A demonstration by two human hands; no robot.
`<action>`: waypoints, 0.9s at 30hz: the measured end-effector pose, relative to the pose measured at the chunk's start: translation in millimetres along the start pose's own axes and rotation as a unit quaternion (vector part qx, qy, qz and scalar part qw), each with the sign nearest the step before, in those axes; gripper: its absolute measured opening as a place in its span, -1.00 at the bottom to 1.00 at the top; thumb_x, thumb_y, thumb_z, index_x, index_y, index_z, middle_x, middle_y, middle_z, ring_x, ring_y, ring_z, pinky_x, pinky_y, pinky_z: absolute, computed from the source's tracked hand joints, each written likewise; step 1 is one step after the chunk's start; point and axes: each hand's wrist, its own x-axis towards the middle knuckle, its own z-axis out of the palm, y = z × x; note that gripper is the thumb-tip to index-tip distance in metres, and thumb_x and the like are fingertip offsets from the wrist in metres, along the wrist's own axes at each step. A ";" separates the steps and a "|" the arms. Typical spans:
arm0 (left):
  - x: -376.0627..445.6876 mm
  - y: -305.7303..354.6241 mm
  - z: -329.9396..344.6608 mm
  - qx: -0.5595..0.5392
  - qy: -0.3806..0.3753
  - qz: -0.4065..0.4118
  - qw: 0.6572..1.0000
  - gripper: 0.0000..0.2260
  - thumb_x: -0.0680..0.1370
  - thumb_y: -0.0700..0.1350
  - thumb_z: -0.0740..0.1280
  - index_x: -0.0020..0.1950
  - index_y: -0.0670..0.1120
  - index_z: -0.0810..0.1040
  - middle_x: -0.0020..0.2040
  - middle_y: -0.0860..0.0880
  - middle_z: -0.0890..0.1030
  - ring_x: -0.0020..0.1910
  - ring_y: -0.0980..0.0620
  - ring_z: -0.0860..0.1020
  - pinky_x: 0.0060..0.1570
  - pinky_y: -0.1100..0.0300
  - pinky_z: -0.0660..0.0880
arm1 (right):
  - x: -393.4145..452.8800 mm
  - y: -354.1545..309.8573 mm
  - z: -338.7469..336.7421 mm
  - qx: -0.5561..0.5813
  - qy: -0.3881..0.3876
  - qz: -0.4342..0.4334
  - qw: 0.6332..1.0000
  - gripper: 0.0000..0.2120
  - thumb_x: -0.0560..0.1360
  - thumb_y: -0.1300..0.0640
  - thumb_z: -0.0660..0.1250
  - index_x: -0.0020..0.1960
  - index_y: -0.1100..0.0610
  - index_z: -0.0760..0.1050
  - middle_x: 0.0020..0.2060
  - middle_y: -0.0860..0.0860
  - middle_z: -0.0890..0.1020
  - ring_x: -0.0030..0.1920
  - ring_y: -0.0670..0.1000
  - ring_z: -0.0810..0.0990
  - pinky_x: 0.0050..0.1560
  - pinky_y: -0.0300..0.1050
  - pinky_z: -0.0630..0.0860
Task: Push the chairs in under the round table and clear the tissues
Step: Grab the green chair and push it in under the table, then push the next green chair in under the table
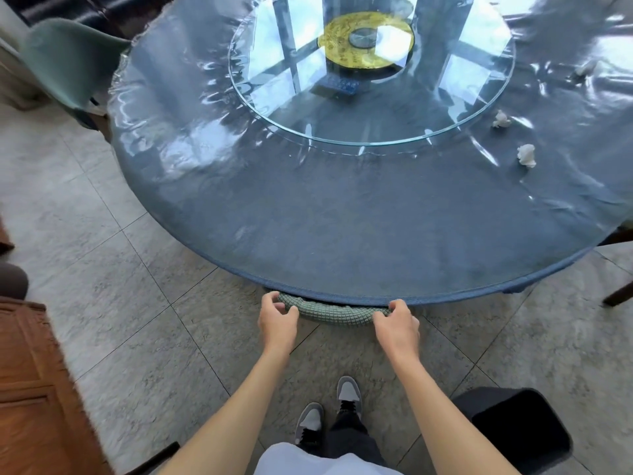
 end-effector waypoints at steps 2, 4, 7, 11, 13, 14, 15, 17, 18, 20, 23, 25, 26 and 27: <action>-9.0 13.3 -3.7 0.049 0.004 0.073 0.996 -0.64 0.54 -0.13 0.36 0.32 0.00 0.40 0.10 0.00 0.49 -0.03 0.02 0.56 -0.08 0.03 0.58 | -1.5 -10.7 -7.3 -0.022 0.010 -0.070 0.997 -0.62 0.54 0.09 0.28 0.34 0.16 0.41 0.19 0.12 0.55 0.15 0.13 0.51 0.02 -0.05 0.44; -16.7 29.3 -6.4 0.076 0.004 0.141 0.987 -0.63 0.54 -0.11 0.37 0.33 -0.01 0.41 0.14 -0.01 0.47 0.01 0.03 0.53 0.01 0.07 0.54 | -3.7 -25.1 -15.5 -0.026 0.025 -0.145 0.989 -0.60 0.55 0.12 0.29 0.35 0.19 0.41 0.23 0.13 0.53 0.21 0.12 0.50 0.10 -0.04 0.43; -26.3 56.0 -13.3 0.103 0.010 0.219 0.970 -0.59 0.54 -0.08 0.37 0.37 -0.02 0.41 0.23 0.00 0.46 0.19 0.02 0.46 0.17 0.09 0.45 | -9.3 -52.1 -32.1 -0.032 0.051 -0.242 0.968 -0.56 0.55 0.13 0.32 0.40 0.21 0.39 0.31 0.11 0.50 0.29 0.13 0.45 0.22 -0.02 0.42; -32.0 91.7 -28.9 0.146 0.041 0.319 0.935 -0.53 0.51 -0.04 0.40 0.40 -0.05 0.42 0.31 -0.02 0.47 0.29 -0.04 0.42 0.25 0.12 0.35 | -18.4 -90.5 -56.8 -0.039 0.092 -0.354 0.930 -0.52 0.52 0.18 0.36 0.40 0.25 0.39 0.34 0.15 0.49 0.35 0.16 0.41 0.32 -0.02 0.38; -36.4 113.3 -38.7 0.160 0.066 0.368 0.914 -0.52 0.49 -0.01 0.40 0.39 -0.04 0.42 0.32 -0.04 0.48 0.29 -0.07 0.44 0.27 0.12 0.35 | -24.2 -109.3 -68.2 -0.035 0.104 -0.391 0.914 -0.50 0.51 0.19 0.37 0.41 0.26 0.39 0.39 0.17 0.46 0.41 0.16 0.37 0.39 0.01 0.35; -39.8 125.1 -44.4 0.166 0.085 0.390 0.902 -0.51 0.48 0.01 0.40 0.39 -0.02 0.41 0.33 -0.06 0.47 0.29 -0.09 0.45 0.28 0.06 0.37 | -28.0 -118.9 -74.0 -0.031 0.112 -0.409 0.905 -0.50 0.50 0.20 0.37 0.41 0.26 0.39 0.40 0.16 0.44 0.43 0.15 0.35 0.40 0.03 0.34; -44.7 136.9 -50.3 0.171 0.103 0.408 0.891 -0.51 0.48 0.03 0.40 0.39 0.00 0.40 0.35 -0.07 0.46 0.30 -0.12 0.45 0.28 -0.02 0.39 | -32.3 -127.9 -79.9 -0.027 0.120 -0.426 0.896 -0.49 0.49 0.20 0.37 0.41 0.25 0.39 0.41 0.16 0.44 0.43 0.15 0.34 0.41 0.05 0.34; -56.9 160.4 -62.7 0.185 0.135 0.435 0.871 -0.50 0.48 0.05 0.40 0.40 0.02 0.39 0.40 -0.09 0.42 0.34 -0.13 0.40 0.27 -0.09 0.37 | -40.8 -146.1 -90.6 -0.020 0.138 -0.458 0.878 -0.48 0.48 0.19 0.38 0.41 0.23 0.40 0.43 0.14 0.43 0.43 0.16 0.34 0.40 0.09 0.35; -61.8 169.7 -68.0 0.191 0.146 0.446 0.862 -0.49 0.49 0.06 0.39 0.41 0.03 0.39 0.42 -0.08 0.40 0.35 -0.13 0.38 0.27 -0.10 0.34 | -44.6 -153.7 -95.2 -0.018 0.146 -0.473 0.869 -0.48 0.47 0.18 0.38 0.41 0.22 0.40 0.43 0.13 0.42 0.43 0.16 0.34 0.40 0.10 0.35; -72.0 187.0 -80.8 0.191 0.171 0.465 0.848 -0.49 0.49 0.08 0.38 0.42 0.04 0.38 0.44 -0.08 0.38 0.37 -0.12 0.36 0.30 -0.08 0.32 | -53.8 -170.0 -105.2 -0.008 0.158 -0.499 0.852 -0.47 0.47 0.17 0.38 0.42 0.21 0.39 0.44 0.12 0.41 0.44 0.15 0.34 0.39 0.11 0.36; -83.8 204.5 -96.2 0.182 0.196 0.480 0.836 -0.49 0.49 0.11 0.35 0.42 0.07 0.36 0.45 -0.05 0.36 0.37 -0.09 0.34 0.32 -0.04 0.28 | -65.9 -189.6 -117.1 0.011 0.170 -0.524 0.834 -0.47 0.47 0.18 0.39 0.42 0.20 0.39 0.45 0.10 0.41 0.44 0.15 0.33 0.39 0.12 0.37; -89.6 211.6 -104.3 0.177 0.203 0.481 0.834 -0.49 0.50 0.11 0.34 0.43 0.10 0.33 0.46 -0.03 0.34 0.39 -0.08 0.33 0.34 0.00 0.25 | -73.3 -199.5 -122.8 0.021 0.169 -0.537 0.826 -0.47 0.47 0.17 0.38 0.42 0.19 0.39 0.45 0.10 0.40 0.44 0.17 0.34 0.38 0.17 0.37; -91.2 213.3 -107.3 0.175 0.205 0.479 0.836 -0.48 0.50 0.11 0.35 0.43 0.11 0.33 0.47 -0.02 0.33 0.39 -0.07 0.32 0.34 0.01 0.24 | -75.8 -203.3 -124.4 0.026 0.168 -0.542 0.823 -0.47 0.47 0.17 0.38 0.42 0.18 0.39 0.45 0.10 0.40 0.43 0.18 0.35 0.38 0.18 0.37; -92.2 214.7 -109.8 0.173 0.207 0.476 0.837 -0.48 0.50 0.10 0.36 0.44 0.12 0.32 0.48 -0.01 0.32 0.40 -0.07 0.32 0.34 0.01 0.24 | -78.3 -206.5 -125.7 0.028 0.166 -0.547 0.820 -0.47 0.47 0.15 0.37 0.42 0.18 0.39 0.45 0.10 0.41 0.43 0.17 0.36 0.37 0.19 0.37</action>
